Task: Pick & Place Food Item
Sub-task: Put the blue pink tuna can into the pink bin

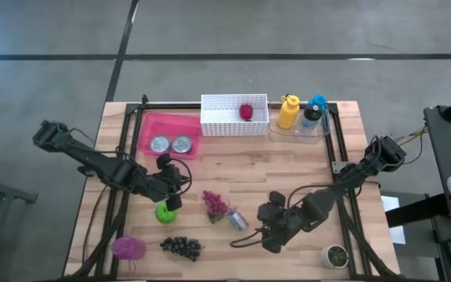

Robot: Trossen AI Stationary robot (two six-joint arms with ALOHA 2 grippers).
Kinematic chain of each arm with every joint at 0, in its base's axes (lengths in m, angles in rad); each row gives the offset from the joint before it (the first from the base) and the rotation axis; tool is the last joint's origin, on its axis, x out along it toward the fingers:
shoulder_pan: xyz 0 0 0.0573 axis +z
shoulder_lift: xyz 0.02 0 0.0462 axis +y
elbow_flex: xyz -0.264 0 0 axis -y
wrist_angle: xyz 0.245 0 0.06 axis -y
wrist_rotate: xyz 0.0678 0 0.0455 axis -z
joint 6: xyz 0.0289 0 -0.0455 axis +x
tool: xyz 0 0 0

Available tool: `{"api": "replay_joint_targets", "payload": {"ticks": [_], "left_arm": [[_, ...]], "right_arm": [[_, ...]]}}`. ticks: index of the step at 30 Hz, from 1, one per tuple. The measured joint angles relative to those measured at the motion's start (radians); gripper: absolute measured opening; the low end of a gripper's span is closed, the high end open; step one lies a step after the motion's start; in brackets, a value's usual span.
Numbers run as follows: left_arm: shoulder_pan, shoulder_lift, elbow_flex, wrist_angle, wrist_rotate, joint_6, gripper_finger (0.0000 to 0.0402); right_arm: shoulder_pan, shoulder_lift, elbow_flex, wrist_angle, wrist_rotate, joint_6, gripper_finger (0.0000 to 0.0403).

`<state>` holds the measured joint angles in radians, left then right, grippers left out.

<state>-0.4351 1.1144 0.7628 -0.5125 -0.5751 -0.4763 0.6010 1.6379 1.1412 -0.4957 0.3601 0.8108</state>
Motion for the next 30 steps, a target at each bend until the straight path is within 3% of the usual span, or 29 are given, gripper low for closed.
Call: {"api": "replay_joint_targets", "payload": {"ticks": [7, 12, 24, 30], "left_arm": [[0.0, 0.0, 0.0, 0.0, 0.0, 0.0, 0.0039], [0.0, 0.0, 0.0, 0.0, 0.0, 0.0, 0.0039], [0.0, 0.0, 0.0, -0.004, 0.0, 0.0, 0.0039], [0.0, 0.0, 0.0, -0.005, 0.0, -0.001, 0.0038]], "right_arm": [[0.001, 0.0, 0.0, 0.005, 0.01, 0.011, 0.025], [0.001, 0.0, 0.0, 0.005, 0.085, 0.079, 0.025], [0.005, 0.056, 0.007, 0.03, 0.088, 0.189, 0.0238], [0.005, 0.091, 0.08, -0.007, 0.091, 0.194, 0.0246]]}}
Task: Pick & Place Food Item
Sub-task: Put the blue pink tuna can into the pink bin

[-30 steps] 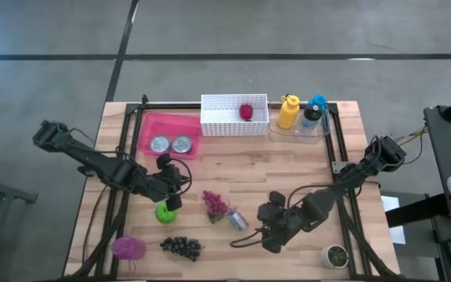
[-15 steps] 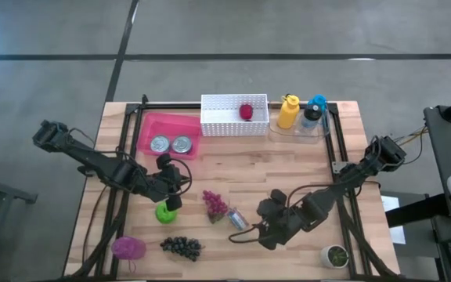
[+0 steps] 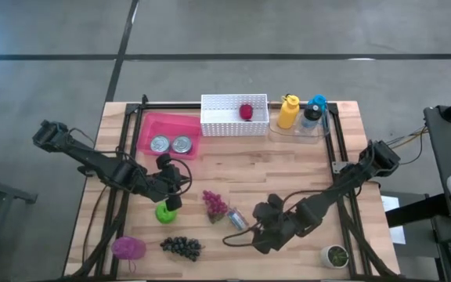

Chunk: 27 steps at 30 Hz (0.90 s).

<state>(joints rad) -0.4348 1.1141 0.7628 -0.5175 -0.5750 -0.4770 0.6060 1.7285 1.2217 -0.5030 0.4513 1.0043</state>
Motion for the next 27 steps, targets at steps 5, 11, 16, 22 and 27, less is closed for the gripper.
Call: {"api": "replay_joint_targets", "payload": {"ticks": [5, 11, 16, 22, 27], "left_arm": [[0.0, 0.0, 0.0, 0.0, 0.0, 0.0, 0.0038], [0.0, 0.0, 0.0, -0.002, 0.0, 0.0, 0.0039], [0.0, 0.0, 0.0, -0.003, 0.0, 0.0, 0.0039], [0.0, 0.0, 0.0, -0.003, 0.0, 0.0, 0.0038], [0.0, 0.0, 0.0, -0.003, 0.0, 0.0, 0.0039]], "right_arm": [[0.0, 0.039, 0.09, -0.165, 0.047, 0.045, 0.0252], [0.0, 0.129, 0.204, -0.291, 0.061, 0.074, 0.0244], [0.006, 0.174, 0.287, -0.394, 0.075, 0.113, 0.0238], [0.013, 0.2, 0.316, -0.399, 0.076, 0.14, 0.024], [0.016, 0.2, 0.315, -0.401, 0.099, 0.15, 0.024]]}}
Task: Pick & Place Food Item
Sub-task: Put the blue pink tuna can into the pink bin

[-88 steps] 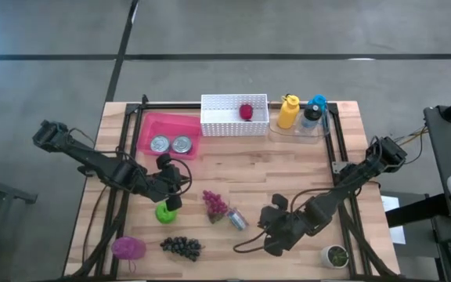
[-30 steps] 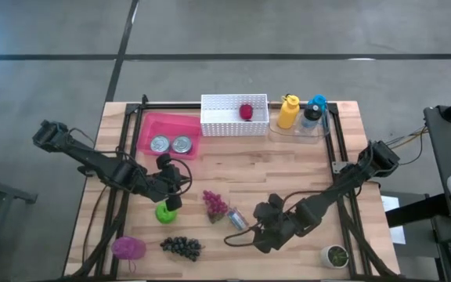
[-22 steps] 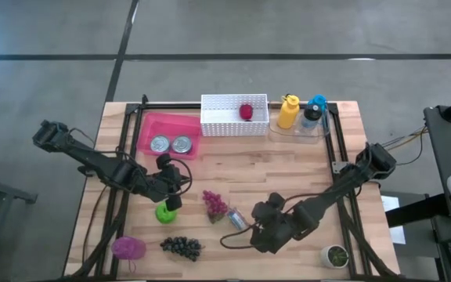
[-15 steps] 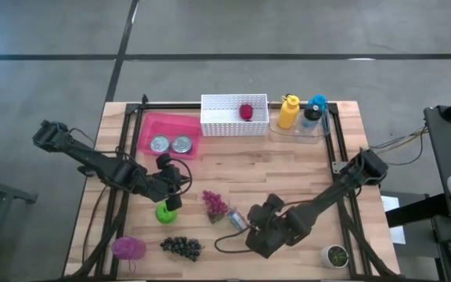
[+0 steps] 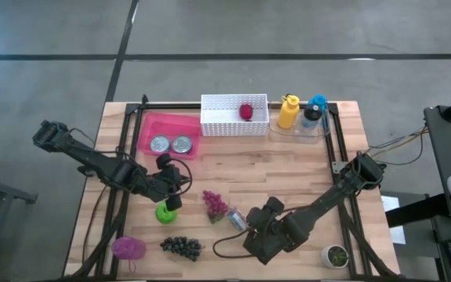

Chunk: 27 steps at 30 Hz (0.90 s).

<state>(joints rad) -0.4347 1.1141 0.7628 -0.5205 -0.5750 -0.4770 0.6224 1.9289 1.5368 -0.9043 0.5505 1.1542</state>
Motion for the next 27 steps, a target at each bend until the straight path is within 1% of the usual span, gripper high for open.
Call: {"api": "replay_joint_targets", "payload": {"ticks": [3, 5, 7, 13, 18, 21, 27], "left_arm": [[0.0, 0.0, 0.0, 0.0, 0.0, 0.0, 0.0039], [0.0, 0.0, 0.0, 0.0, 0.0, 0.0, 0.0039], [0.0, 0.0, 0.0, 0.0, 0.0, 0.0, 0.0039], [0.0, 0.0, 0.0, 0.0, 0.0, 0.0, 0.0039], [0.0, 0.0, 0.0, 0.0, 0.0, 0.0, 0.0039], [0.0, 0.0, 0.0, 0.0, 0.0, 0.0, 0.0039], [0.0, 0.0, 0.0, 0.0, 0.0, 0.0, 0.0039]], "right_arm": [[-0.001, 0.0, -0.002, -0.006, 0.005, -0.001, 0.0251], [0.0, 0.004, -0.002, -0.01, 0.027, -0.004, 0.0263], [0.005, 0.006, -0.003, -0.016, 0.05, -0.005, 0.0278], [0.006, 0.006, -0.004, -0.005, 0.055, -0.002, 0.0326], [0.006, 0.035, -0.007, -0.005, 0.071, -0.006, 0.0362], [0.006, 0.049, -0.007, 0.013, 0.083, -0.008, 0.0372], [0.008, 0.071, -0.007, 0.071, 0.09, -0.029, 0.038]]}}
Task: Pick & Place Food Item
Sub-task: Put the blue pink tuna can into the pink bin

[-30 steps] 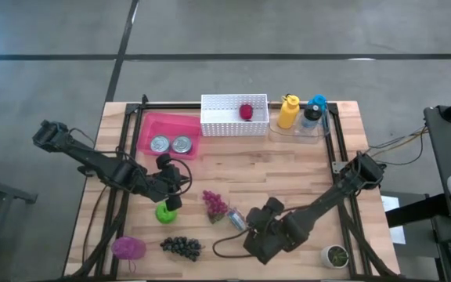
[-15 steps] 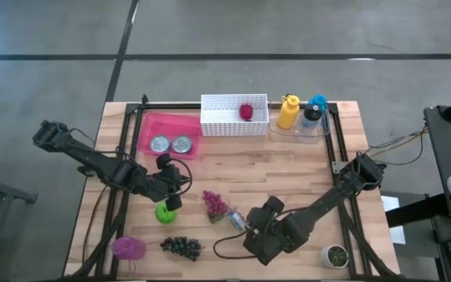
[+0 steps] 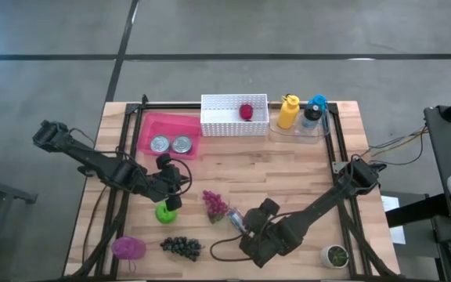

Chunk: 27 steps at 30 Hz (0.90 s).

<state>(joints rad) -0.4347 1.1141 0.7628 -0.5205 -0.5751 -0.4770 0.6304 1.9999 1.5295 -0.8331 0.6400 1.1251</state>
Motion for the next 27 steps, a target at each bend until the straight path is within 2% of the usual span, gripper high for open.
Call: {"api": "replay_joint_targets", "payload": {"ticks": [9, 16, 27], "left_arm": [[0.0, 0.0, 0.0, 0.0, 0.0, 0.0, 0.0039], [0.0, 0.0, 0.0, 0.0, 0.0, 0.0, 0.0039], [0.0, 0.0, 0.0, 0.0, 0.0, 0.0, 0.0039]], "right_arm": [[0.0, 0.017, -0.001, 0.029, 0.031, -0.051, 0.038], [0.0, 0.017, -0.001, 0.03, 0.094, -0.109, 0.038], [0.0, 0.017, -0.003, 0.036, 0.096, -0.108, 0.038]]}}
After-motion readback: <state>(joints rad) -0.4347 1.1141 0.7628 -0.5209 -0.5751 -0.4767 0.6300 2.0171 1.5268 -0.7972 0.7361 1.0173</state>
